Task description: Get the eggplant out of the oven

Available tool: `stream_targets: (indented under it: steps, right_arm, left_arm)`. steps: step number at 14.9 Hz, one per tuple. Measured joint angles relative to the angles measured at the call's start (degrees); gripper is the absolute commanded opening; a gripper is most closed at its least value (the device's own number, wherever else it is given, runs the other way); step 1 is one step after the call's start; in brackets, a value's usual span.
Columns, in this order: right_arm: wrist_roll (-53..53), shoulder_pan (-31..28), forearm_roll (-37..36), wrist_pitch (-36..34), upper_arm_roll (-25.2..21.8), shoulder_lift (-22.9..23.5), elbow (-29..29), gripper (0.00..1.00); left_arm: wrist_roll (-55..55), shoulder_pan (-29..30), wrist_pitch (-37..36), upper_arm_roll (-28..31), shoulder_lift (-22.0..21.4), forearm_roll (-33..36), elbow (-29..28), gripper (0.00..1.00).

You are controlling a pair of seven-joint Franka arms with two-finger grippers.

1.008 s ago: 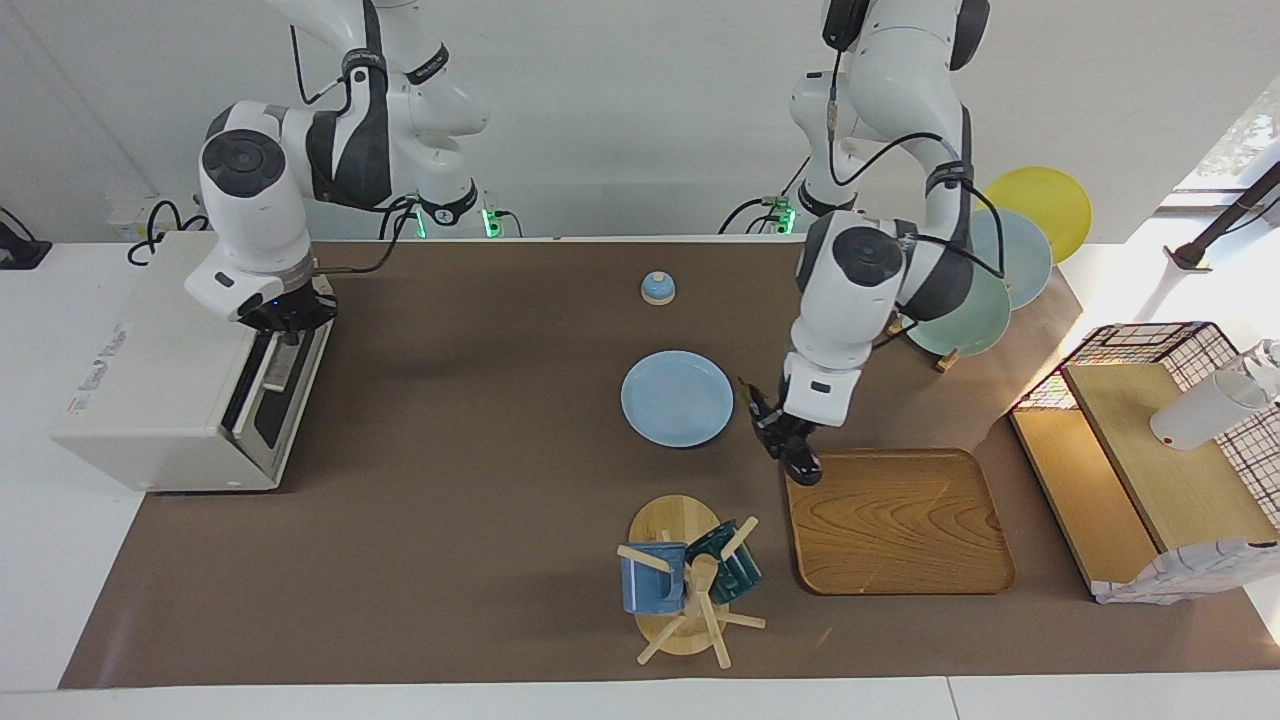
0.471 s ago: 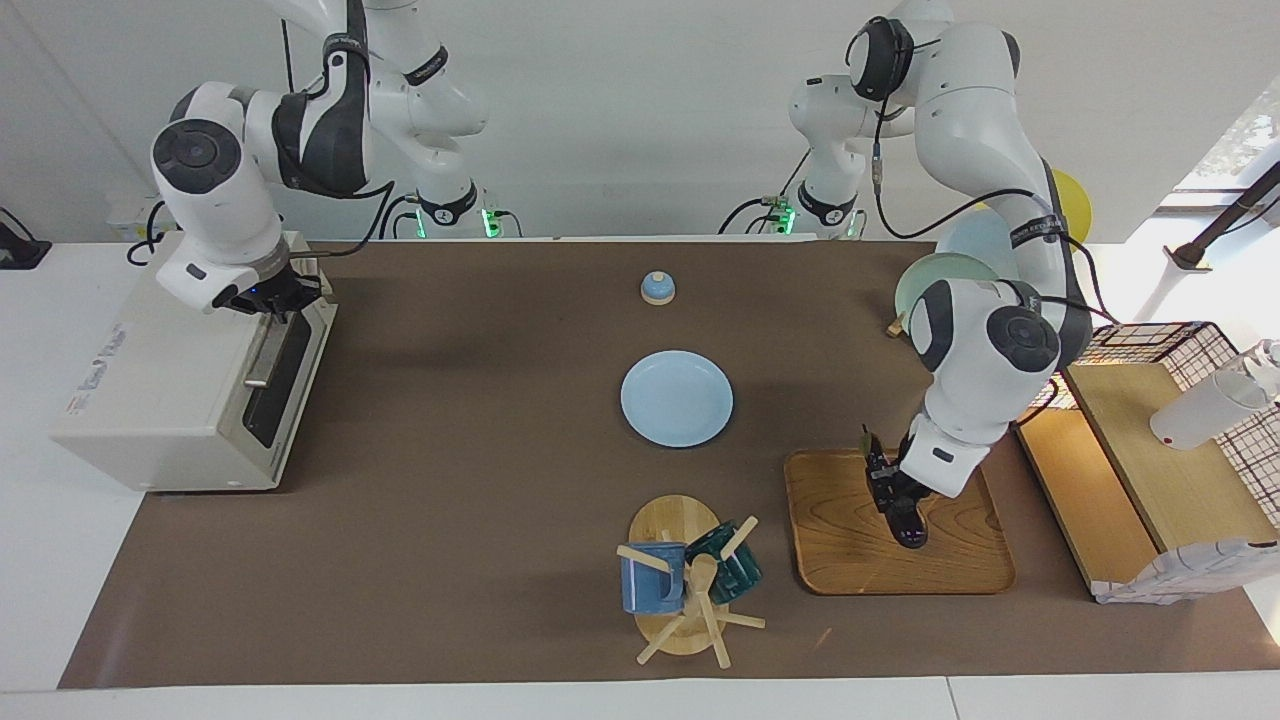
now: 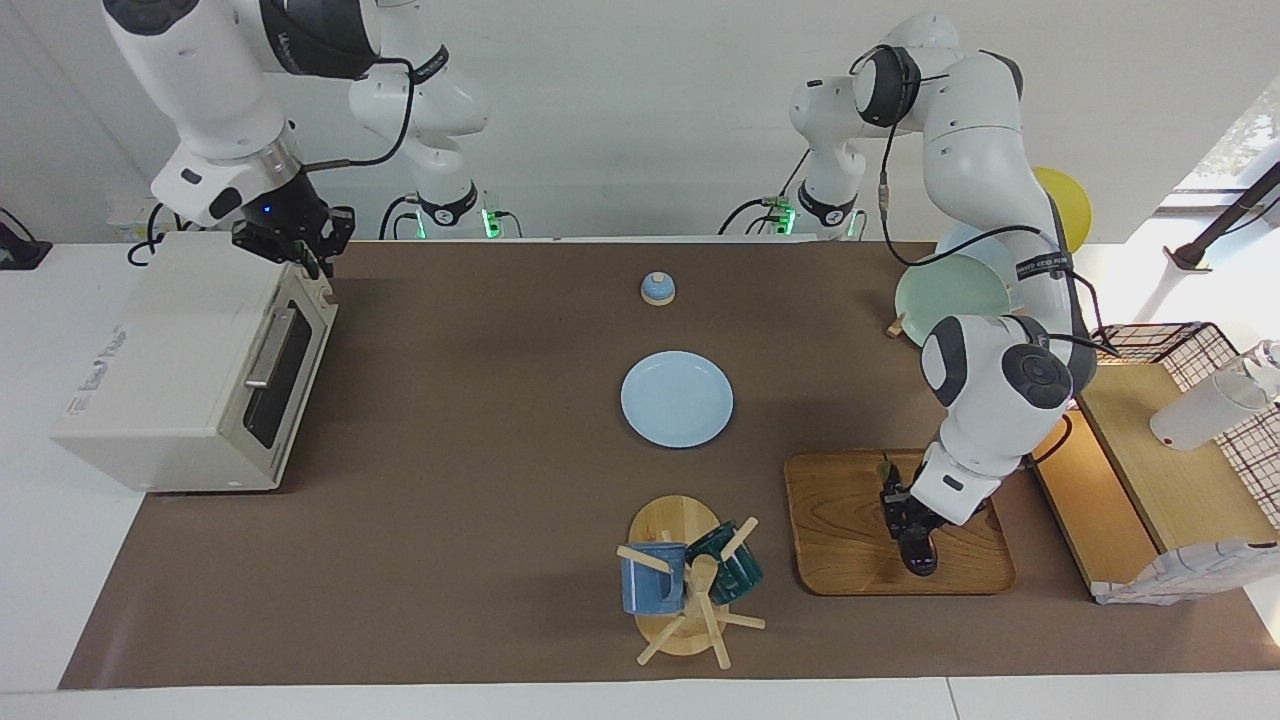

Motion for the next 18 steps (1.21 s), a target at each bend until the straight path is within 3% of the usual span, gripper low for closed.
stream_targets:
  steps: [1,2,3,11,13,18]
  right_arm:
    - [0.34,0.25,0.12,-0.11,0.09,0.06,0.38,1.0]
    - [0.38,0.24,0.17,-0.11,0.09,0.26,0.39,1.0]
    - [0.38,0.16,0.18,-0.11,0.06,0.57,0.39,1.0]
    - [0.38,-0.71,0.17,-0.67,-0.52,1.66,0.15,1.0]
    - [0.38,-0.14,0.17,-1.16,-1.33,1.93,0.16,1.0]
    - [0.43,2.36,0.17,-1.33,-3.59,1.93,0.21,1.0]
  left_arm:
    - [0.01,0.0,0.07,-0.01,0.0,0.0,-0.12,0.0]
    - [0.02,0.01,0.09,0.0,0.0,0.0,-0.17,0.57]
    - [0.06,0.01,0.1,0.0,0.0,0.0,-0.17,1.0]
    - [0.81,0.2,-5.48,0.0,-0.91,-0.63,2.55,1.0]
    - [0.81,0.42,-7.41,0.2,-4.1,-3.23,3.9,1.0]
    - [0.76,0.65,-22.47,0.98,-17.3,-3.59,4.18,1.0]
